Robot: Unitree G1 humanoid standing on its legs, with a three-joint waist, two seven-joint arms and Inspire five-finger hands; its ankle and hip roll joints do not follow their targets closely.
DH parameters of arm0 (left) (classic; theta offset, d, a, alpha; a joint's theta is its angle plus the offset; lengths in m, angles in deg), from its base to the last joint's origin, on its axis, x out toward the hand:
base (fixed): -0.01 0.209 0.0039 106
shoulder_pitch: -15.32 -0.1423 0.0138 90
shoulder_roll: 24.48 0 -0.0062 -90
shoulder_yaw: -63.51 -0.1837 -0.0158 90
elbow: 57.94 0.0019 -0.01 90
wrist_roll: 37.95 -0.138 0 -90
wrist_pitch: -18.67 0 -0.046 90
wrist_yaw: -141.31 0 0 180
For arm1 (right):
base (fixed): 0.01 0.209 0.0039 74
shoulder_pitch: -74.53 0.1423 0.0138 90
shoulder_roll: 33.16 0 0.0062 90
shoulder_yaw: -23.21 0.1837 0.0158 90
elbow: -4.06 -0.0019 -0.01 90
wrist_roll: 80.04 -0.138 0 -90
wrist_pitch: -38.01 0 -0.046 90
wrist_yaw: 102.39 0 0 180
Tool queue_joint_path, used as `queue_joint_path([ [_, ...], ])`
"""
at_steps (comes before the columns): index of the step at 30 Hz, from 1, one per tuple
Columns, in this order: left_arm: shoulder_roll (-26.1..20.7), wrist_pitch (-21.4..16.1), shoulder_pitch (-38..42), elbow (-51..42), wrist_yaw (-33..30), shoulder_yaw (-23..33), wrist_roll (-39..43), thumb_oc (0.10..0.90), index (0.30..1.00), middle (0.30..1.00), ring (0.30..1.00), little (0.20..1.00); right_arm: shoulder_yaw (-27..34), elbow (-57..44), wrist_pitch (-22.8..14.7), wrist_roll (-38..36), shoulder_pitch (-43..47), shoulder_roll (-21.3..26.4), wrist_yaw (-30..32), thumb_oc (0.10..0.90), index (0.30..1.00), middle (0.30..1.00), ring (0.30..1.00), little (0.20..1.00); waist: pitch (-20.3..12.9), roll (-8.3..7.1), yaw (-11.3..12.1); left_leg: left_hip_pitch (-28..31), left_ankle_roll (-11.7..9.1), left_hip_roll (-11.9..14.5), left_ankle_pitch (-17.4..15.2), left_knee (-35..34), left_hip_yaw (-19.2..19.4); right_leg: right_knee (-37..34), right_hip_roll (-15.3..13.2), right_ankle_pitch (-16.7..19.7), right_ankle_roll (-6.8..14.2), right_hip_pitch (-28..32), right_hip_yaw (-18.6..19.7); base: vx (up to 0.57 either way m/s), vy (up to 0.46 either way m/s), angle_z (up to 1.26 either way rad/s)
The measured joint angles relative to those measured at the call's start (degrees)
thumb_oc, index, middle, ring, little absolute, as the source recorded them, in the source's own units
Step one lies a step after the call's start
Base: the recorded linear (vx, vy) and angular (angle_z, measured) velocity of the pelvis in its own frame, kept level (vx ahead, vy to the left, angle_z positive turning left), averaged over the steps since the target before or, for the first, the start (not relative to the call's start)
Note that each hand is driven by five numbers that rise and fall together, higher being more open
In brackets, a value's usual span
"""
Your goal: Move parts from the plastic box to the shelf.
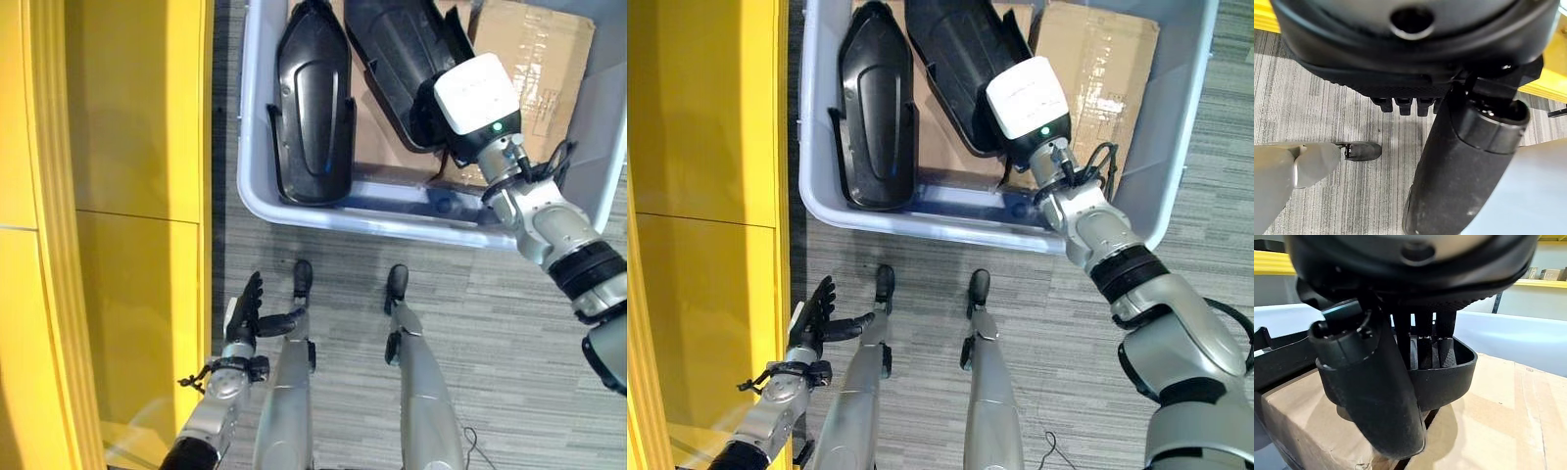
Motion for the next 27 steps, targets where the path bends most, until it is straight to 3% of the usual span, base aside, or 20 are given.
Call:
queue_joint_path([
  [13,0.13,1.6,0.08,2.33,0.47,0.72,-0.23,0.9,1.0,1.0,1.0,1.0,7.96,-13.93,-0.69,0.08,-16.01,2.52,-3.99,0.4,0.3,0.3,0.3,0.3,0.13,-0.09,-0.08,10.9,1.09,-0.19,-1.21,-0.82,-0.52,-3.22,-0.65,-0.83,0.54,12.7,-1.23,0.02,0.009,0.04],
  [27,0.08,3.83,-2.41,3.16,2.38,5.66,-1.37,0.9,1.0,1.0,1.0,1.0,11.68,-24.43,-4.61,0.09,-21.92,7.28,-8.99,0.4,0.3,0.3,0.3,0.3,-0.27,-0.48,-0.43,21.43,0.53,0.04,-3.22,-1.63,0.77,-17.9,0.17,5.0,0.85,29.33,-1.12,0.03,0.016,-0.03],
])
